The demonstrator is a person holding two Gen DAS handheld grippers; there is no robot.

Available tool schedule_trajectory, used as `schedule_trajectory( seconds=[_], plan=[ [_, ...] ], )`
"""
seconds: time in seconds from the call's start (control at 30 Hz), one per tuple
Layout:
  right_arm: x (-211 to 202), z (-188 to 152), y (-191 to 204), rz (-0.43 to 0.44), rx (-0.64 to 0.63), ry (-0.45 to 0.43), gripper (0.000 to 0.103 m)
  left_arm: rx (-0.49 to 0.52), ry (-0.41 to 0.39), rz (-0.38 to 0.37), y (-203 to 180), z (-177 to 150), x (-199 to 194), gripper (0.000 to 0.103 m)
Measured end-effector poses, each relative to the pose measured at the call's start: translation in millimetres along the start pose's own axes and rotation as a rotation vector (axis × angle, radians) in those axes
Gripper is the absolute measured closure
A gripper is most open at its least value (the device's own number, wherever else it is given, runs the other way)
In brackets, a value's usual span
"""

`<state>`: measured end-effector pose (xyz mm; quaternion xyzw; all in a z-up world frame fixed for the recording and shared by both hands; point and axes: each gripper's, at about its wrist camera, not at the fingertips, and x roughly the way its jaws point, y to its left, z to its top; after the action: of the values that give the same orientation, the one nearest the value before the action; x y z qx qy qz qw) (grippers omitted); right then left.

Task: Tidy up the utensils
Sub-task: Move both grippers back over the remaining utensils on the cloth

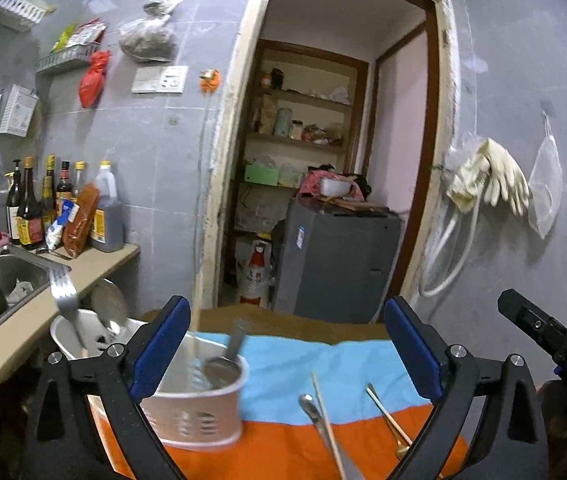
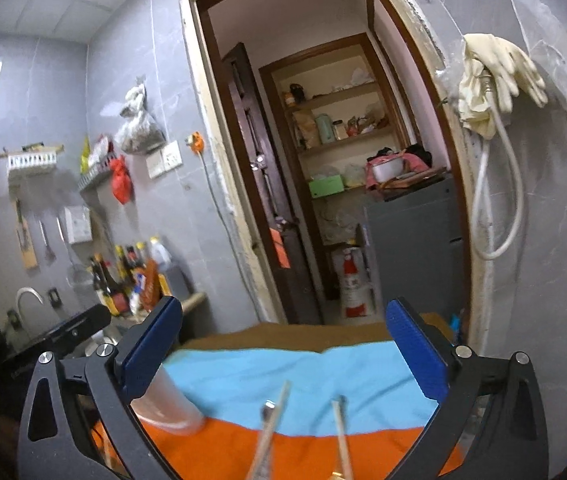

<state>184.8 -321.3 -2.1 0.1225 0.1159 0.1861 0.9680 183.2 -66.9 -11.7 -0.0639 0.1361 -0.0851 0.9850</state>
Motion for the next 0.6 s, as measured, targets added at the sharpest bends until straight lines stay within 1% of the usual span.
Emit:
schedule_trajectory(
  seconds=[0.17, 0.23, 0.37, 0.5, 0.6],
  plan=[
    [0.4, -13.4, -25.3, -0.038, -0.031, 0.078, 0.0, 0.034, 0.064, -0.017, -24.5, -20.2, 16.5, 0.008],
    [3.6, -20.9, -35.8, -0.053, -0.038, 0.117, 0.0, 0.044, 0.103, -0.02, -31.8, -30.5, 25.8, 0.008],
    [12.2, -36.2, -54.4, -0.076, -0.032, 0.197, 0.0, 0.06, 0.2, -0.025, -43.1, -56.2, 46.1, 0.008],
    [28.3, -54.5, -70.3, -0.094, -0.014, 0.294, 0.0, 0.07, 0.3, -0.012, -48.4, -81.3, 70.6, 0.008],
    [37.1, -65.0, -80.5, -0.086, 0.019, 0.344, 0.005, 0.074, 0.352, 0.007, -48.5, -95.5, 84.4, 0.009]
  ],
)
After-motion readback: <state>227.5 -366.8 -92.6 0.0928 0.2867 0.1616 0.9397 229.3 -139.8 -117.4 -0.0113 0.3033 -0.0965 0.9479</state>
